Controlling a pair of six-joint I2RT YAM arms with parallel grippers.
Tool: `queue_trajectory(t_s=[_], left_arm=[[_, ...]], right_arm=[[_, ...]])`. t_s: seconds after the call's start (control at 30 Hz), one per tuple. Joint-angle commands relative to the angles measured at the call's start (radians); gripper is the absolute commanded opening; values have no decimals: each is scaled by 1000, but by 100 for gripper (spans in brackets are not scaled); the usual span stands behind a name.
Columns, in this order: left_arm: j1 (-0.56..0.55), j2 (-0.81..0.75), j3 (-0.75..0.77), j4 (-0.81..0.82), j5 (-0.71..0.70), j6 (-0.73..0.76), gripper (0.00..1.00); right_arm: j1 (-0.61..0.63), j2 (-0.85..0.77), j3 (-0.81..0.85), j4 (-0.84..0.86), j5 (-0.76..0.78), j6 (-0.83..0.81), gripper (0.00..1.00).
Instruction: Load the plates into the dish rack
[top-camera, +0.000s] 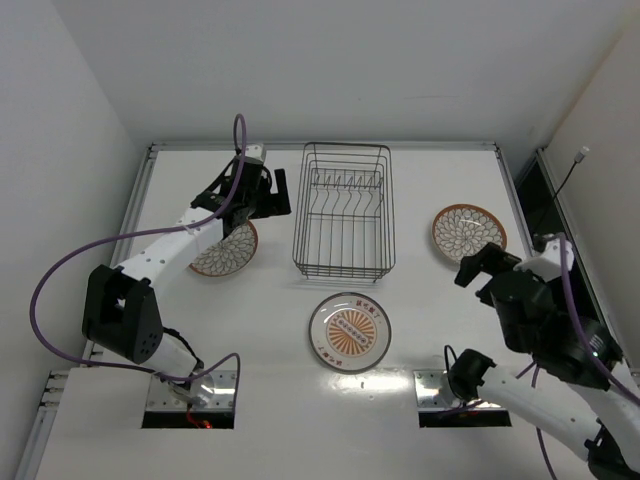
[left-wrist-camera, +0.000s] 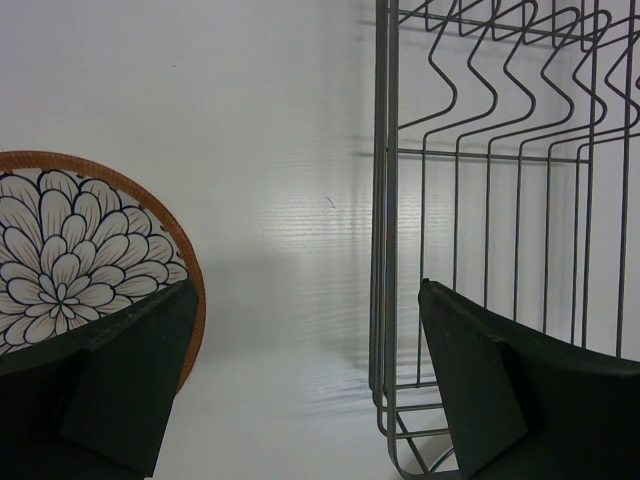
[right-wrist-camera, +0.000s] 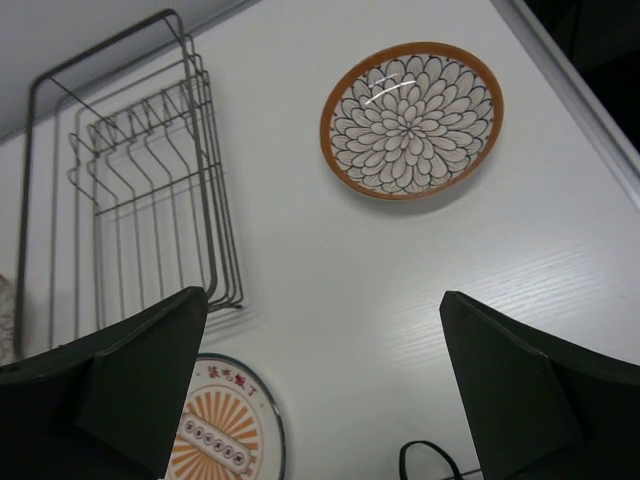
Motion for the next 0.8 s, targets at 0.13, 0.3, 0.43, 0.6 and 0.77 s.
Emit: queue_trajectory(t_s=[0.13,0.3,0.43,0.6,0.77], left_arm=[[9,-21,-1,37,12,3,91],[9,-21,-1,37,12,3,91],[9,-21,-1,37,12,3,91],[9,-21,-1,37,22,3,91],[9,-30,-1,37,31,3,91]], right_arm=[[2,315,125,64,133,-98,100],[-137,438,156,216,23,-227,100],[-377,563,142,314,-245,-315,100],[-729,639,75,474,-597,-395,100],[-1024,741,74,503,-859,-405,100]])
